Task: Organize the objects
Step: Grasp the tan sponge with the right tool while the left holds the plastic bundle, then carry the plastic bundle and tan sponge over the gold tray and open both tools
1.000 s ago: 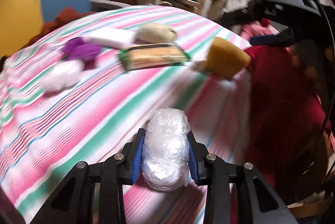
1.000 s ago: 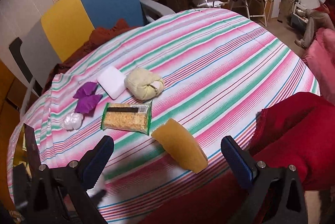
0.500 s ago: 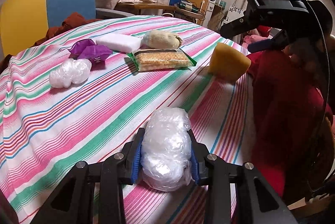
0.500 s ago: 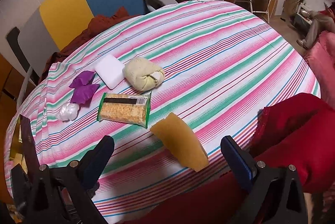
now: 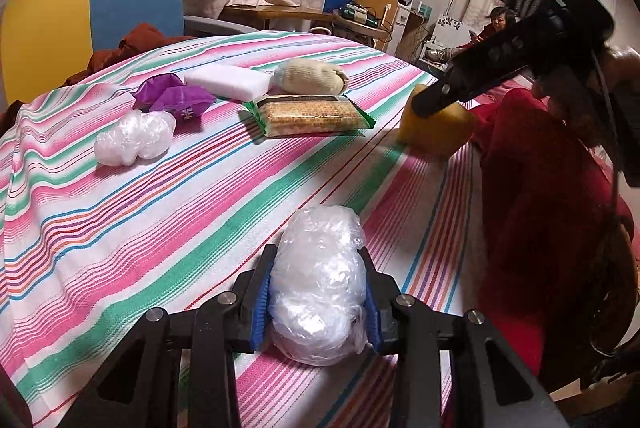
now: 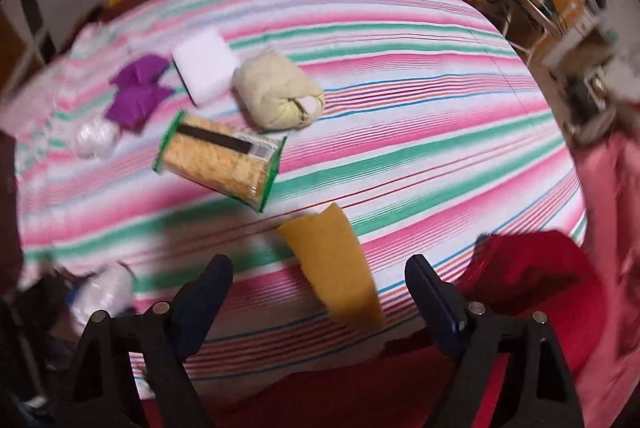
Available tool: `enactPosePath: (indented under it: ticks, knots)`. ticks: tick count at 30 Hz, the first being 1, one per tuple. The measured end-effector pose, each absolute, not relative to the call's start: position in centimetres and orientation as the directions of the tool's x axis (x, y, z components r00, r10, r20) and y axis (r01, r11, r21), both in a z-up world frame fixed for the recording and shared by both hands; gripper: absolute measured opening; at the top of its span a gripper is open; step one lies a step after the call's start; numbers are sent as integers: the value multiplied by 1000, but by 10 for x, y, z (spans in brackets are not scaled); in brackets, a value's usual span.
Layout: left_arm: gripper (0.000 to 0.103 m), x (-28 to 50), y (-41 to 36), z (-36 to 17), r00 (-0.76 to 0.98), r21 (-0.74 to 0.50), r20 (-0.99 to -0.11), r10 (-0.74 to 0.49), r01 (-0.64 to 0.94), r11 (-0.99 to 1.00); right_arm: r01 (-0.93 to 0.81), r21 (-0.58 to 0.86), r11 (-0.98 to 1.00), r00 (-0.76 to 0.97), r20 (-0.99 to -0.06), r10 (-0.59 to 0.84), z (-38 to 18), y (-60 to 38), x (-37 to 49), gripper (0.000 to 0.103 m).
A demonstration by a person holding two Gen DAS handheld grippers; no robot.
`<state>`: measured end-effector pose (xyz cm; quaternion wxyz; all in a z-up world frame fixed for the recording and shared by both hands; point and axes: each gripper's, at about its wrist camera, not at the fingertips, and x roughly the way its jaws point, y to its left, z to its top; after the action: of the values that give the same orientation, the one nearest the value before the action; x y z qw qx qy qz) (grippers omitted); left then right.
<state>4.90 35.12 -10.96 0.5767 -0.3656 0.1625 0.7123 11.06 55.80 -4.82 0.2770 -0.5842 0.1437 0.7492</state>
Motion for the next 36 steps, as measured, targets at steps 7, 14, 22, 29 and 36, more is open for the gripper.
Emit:
enactPosePath:
  ticks: [7, 14, 22, 29, 36]
  knots:
    - [38, 48, 350, -109, -70, -188, -708, 703, -941, -282, -562, -134, -816, -117, -964, 239, -62, 563, 108, 33]
    - [37, 47, 350, -109, -73, -184, -708, 702, -941, -283, -608, 50, -792, -314, -932, 183, -48, 568, 124, 33]
    - [36, 55, 346, -97, -85, -159, -734, 674, -943, -292, -619, 147, -772, -436, -882, 181, -37, 569, 132, 33]
    - [36, 56, 304, -47, -160, -161, -670, 725, -922, -353, -621, 112, -776, -419, -884, 207, -31, 561, 129, 33]
    - [36, 29, 243, -16, -284, -205, -625, 727, -839, -504, -483, 173, -858, -544, -828, 139, 7, 510, 97, 33]
